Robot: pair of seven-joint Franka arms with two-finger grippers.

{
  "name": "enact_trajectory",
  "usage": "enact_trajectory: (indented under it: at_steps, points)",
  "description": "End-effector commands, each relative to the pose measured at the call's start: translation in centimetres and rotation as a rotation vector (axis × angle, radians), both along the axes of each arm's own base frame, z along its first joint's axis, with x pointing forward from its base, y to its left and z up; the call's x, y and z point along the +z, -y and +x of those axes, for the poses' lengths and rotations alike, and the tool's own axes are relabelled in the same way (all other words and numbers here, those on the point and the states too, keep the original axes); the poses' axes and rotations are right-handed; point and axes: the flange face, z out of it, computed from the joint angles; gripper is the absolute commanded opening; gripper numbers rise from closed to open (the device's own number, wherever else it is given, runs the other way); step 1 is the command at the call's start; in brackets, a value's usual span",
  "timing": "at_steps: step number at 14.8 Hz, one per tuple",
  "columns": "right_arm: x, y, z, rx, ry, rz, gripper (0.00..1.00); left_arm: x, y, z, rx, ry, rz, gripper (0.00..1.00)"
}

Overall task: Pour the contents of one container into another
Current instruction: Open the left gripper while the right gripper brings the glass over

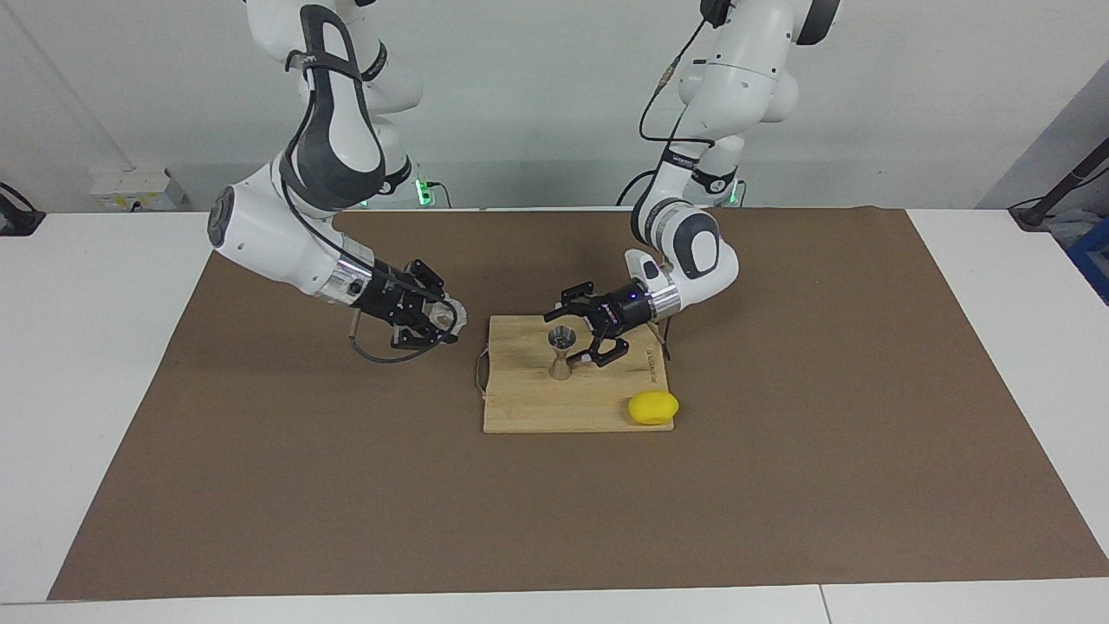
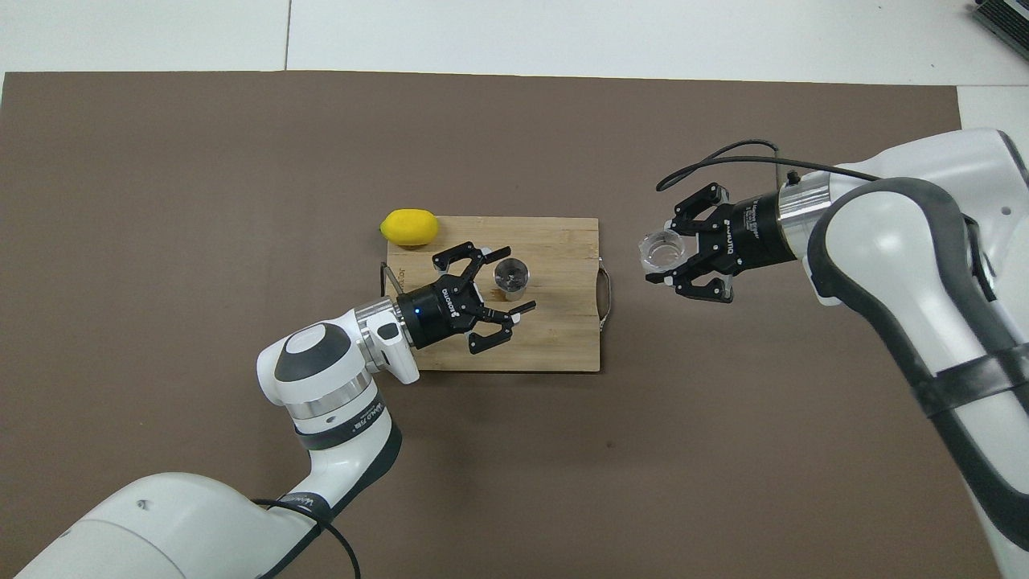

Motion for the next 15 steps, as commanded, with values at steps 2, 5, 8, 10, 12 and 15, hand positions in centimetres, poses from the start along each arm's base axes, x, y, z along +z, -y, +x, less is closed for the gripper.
enact_trajectory:
  at_steps: [2,5,8,10,12,15]
  points:
    - [0.5,-1.9,0.0,0.017,0.023,-0.040,0.00,-0.6,-1.6,-1.0,0.011,0.000,-0.032,1.00]
    - [0.0,-4.0,-0.7,0.026,0.031,-0.068,0.00,-0.7,-3.7,-1.5,0.016,-0.003,-0.045,1.00]
    - [0.2,-5.3,-0.5,-0.037,0.043,-0.078,0.00,-0.8,-7.0,-1.2,-0.011,0.015,-0.029,1.00]
    - [-0.3,-6.7,-0.3,-0.085,0.066,-0.092,0.00,-0.6,-9.5,-0.9,-0.021,0.031,-0.026,1.00]
    - [-0.1,-6.8,-0.1,-0.104,0.074,-0.110,0.00,0.0,-12.3,-0.3,-0.035,0.058,-0.023,1.00]
    - [0.1,-8.0,-0.2,-0.121,0.092,-0.130,0.00,0.3,-16.4,-0.1,-0.076,0.086,-0.004,1.00]
